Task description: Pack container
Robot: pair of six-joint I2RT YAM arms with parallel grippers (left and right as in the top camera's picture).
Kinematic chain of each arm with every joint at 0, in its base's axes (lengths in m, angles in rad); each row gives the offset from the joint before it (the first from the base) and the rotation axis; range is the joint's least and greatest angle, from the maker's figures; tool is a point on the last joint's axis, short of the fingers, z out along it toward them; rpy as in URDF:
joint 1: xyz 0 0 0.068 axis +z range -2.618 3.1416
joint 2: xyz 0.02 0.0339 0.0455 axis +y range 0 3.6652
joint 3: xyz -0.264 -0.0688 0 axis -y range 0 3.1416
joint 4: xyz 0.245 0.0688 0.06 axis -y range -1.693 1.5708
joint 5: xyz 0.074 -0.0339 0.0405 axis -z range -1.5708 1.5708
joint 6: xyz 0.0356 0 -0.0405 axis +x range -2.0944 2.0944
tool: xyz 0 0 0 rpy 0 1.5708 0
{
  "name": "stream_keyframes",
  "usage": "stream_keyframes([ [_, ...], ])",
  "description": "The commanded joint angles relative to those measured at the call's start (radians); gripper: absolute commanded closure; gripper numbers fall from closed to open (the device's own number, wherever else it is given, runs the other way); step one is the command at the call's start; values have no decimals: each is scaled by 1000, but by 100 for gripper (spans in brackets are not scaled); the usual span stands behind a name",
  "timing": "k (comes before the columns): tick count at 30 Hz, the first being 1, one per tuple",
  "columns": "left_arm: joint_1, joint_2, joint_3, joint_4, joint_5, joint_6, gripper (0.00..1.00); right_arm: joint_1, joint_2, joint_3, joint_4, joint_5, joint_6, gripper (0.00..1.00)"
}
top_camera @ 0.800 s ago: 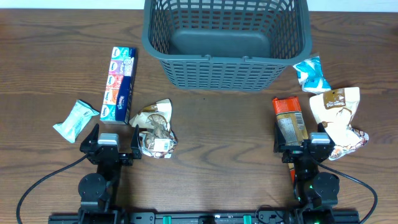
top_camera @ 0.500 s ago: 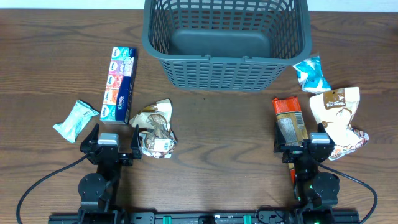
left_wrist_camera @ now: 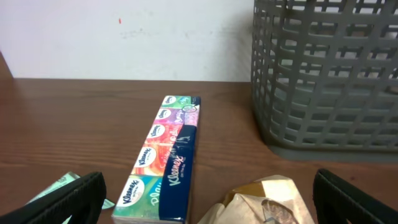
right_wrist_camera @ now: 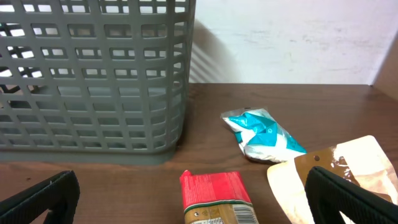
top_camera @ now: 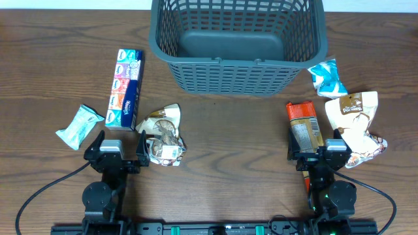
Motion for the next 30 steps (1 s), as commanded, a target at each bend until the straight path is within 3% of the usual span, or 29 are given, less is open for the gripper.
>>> stream_keyframes([
  [1,-2,-5,-12,-45,41,-41,1,-8,-8,-2,-3,14,14,1],
  [24,-2,-5,-12,-45,41,-41,1,-8,-7,0,56,6,33,1],
  [30,-2,-5,-12,-45,41,-41,1,-9,83,137,16,50,31,1],
])
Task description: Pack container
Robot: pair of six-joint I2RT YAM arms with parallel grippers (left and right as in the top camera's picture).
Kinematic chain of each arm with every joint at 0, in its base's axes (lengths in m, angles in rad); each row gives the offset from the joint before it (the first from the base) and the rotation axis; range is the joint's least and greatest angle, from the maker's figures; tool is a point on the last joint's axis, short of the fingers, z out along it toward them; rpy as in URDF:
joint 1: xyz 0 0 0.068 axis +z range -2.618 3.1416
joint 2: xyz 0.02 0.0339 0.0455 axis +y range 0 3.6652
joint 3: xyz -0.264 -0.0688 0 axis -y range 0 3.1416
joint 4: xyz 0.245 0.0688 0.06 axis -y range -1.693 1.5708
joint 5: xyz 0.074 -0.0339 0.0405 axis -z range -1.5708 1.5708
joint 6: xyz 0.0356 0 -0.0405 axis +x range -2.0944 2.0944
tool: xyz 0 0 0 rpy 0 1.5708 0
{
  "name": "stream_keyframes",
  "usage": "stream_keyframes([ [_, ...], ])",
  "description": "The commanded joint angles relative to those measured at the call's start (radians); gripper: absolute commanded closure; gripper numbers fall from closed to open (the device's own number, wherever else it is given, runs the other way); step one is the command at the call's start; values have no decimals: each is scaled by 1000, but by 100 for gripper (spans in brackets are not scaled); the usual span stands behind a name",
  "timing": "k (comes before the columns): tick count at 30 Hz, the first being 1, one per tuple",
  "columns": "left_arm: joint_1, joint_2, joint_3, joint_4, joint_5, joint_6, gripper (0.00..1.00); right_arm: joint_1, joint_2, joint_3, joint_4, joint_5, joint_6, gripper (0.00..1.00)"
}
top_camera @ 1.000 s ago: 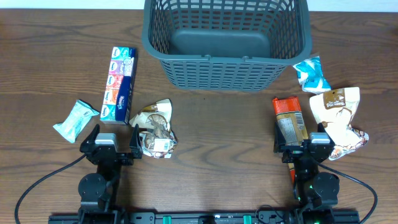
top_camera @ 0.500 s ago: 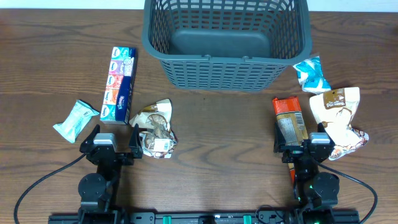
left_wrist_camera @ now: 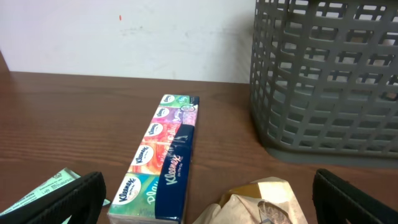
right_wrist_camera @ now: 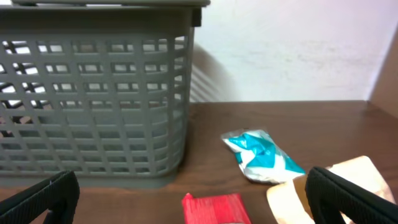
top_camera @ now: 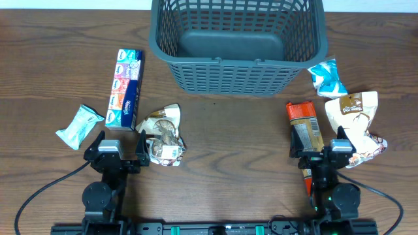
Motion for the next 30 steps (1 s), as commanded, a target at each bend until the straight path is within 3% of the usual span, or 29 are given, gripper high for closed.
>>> stream_keyframes([
  [1,-2,-5,-12,-44,41,-8,1,-9,83,119,-47,55,5,1],
  [5,-2,-5,-12,-44,41,-8,1,-9,217,276,-154,46,-41,1],
  [9,-2,-5,-12,-44,41,-8,1,-8,298,444,-254,-89,-40,1],
  [14,-2,-5,-12,-44,41,-8,1,-9,319,583,-269,-153,-34,1],
  [30,-2,-5,-12,-44,41,-8,1,-9,330,629,-330,-85,-6,1],
])
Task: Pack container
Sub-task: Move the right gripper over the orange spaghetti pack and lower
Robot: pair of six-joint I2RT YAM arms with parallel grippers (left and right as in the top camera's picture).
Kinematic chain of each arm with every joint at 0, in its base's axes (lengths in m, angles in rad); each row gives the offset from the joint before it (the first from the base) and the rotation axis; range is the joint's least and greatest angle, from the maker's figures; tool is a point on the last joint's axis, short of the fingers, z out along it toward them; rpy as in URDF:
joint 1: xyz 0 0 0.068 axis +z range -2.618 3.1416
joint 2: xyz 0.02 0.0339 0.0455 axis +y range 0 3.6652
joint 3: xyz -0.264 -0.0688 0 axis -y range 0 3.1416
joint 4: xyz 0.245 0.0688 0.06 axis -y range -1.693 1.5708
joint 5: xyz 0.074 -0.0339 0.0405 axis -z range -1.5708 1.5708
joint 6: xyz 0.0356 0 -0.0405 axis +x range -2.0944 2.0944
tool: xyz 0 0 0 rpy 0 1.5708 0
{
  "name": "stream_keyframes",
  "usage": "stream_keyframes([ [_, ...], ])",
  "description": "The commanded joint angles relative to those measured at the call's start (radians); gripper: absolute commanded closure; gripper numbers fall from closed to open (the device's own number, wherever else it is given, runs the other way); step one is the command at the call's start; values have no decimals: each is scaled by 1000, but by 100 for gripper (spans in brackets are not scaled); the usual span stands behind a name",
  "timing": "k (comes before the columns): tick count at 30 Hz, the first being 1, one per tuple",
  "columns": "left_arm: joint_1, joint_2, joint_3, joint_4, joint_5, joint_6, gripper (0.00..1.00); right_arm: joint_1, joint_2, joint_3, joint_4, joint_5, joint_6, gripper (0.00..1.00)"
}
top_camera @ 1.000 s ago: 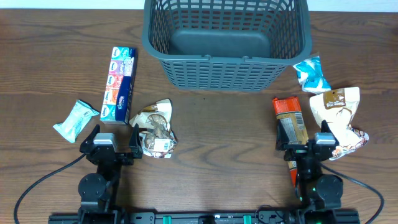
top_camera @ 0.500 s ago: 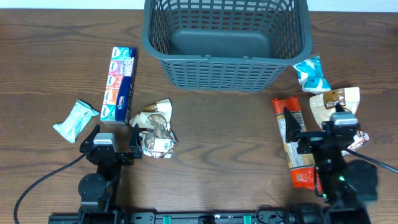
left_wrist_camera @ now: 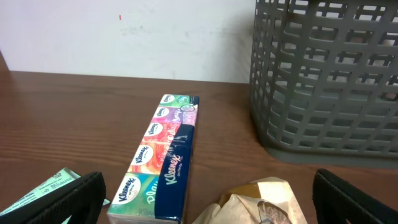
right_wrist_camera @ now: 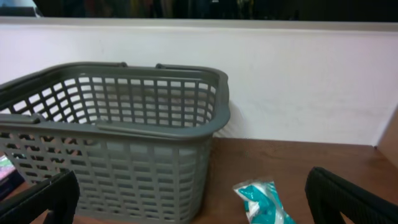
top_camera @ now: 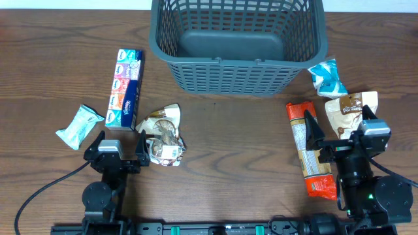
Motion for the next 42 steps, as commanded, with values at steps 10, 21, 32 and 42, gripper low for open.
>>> stream_keyframes([
  [10,-2,-5,-13,-43,40,-6,1,-8,316,163,-268,154,18,1],
  [21,-2,-5,-13,-43,40,-6,1,-100,752,521,-820,161,116,1],
  [32,-2,-5,-13,-43,40,-6,1,-137,807,510,-949,184,-23,1],
  [42,-2,-5,-13,-43,40,-6,1,-139,811,472,-908,236,-56,1],
])
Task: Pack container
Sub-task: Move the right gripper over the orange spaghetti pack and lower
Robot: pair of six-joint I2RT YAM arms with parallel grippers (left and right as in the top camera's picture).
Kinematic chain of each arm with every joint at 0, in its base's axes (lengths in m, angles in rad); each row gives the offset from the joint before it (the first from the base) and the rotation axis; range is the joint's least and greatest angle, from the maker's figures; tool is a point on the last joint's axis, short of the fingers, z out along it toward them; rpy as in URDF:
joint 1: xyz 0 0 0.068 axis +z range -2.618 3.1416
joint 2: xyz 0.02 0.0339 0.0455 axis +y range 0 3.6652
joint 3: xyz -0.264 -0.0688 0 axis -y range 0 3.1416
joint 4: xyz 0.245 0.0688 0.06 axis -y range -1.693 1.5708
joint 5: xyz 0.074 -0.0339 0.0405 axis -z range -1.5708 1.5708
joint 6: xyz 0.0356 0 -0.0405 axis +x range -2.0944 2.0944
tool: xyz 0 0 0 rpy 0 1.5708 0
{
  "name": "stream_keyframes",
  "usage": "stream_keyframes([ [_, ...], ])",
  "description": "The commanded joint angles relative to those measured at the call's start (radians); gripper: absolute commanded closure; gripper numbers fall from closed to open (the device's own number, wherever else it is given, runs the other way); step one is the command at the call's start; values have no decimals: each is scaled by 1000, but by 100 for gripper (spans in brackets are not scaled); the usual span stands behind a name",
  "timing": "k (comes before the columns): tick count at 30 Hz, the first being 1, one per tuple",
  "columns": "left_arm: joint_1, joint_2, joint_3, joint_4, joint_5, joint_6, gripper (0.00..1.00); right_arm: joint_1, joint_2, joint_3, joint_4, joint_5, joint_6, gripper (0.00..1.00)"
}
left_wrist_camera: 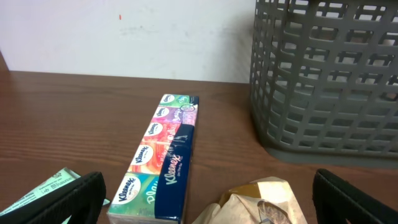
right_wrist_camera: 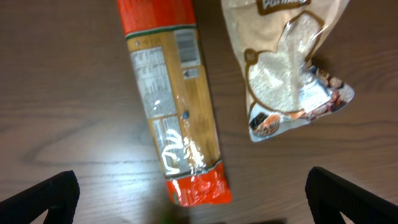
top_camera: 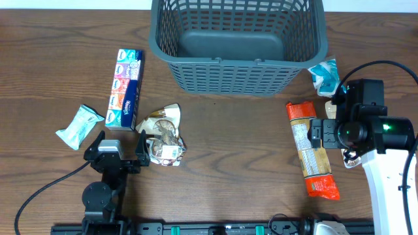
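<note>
The grey basket [top_camera: 238, 72] stands at the table's far middle. A Kleenex pack [top_camera: 124, 88], a green-white packet [top_camera: 79, 126] and a crumpled brown bag [top_camera: 163, 136] lie at the left. My left gripper [top_camera: 117, 149] rests open at the front edge, just behind that bag [left_wrist_camera: 267, 202]. On the right lie a long red-orange packet [right_wrist_camera: 171, 106], a beige grain bag [right_wrist_camera: 292, 68] and a teal packet [top_camera: 324, 77]. My right gripper [right_wrist_camera: 194, 198] hangs open, pointing down, high above the long packet's near end.
The right arm [top_camera: 366, 130] covers most of the beige bag in the overhead view. Bare brown table [top_camera: 235, 150] lies between the two groups of items. A white wall [left_wrist_camera: 124, 37] stands behind the table.
My right arm has gone from a raised, forward-looking pose facing the basket to pointing straight down over the long packet and beige bag. The left arm and all items are unmoved.
Both grippers first rested open at the front edge, the right one just behind the long packet. The right wrist then stood a little higher, then well up with the basket's rim in view. Now it looks down on the packet. Nothing has been picked up.
</note>
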Motion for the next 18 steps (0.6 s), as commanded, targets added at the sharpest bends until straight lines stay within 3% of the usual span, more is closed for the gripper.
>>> stream_keyframes([
  [1,-2,-5,-13,-43,40,-6,1,-10,1,-20,7,52,-17,1],
  [8,-2,-5,-13,-43,40,-6,1,-8,2,-35,56,-52,-53,1],
  [18,-2,-5,-13,-43,40,-6,1,-11,72,-284,375,-68,-156,1],
])
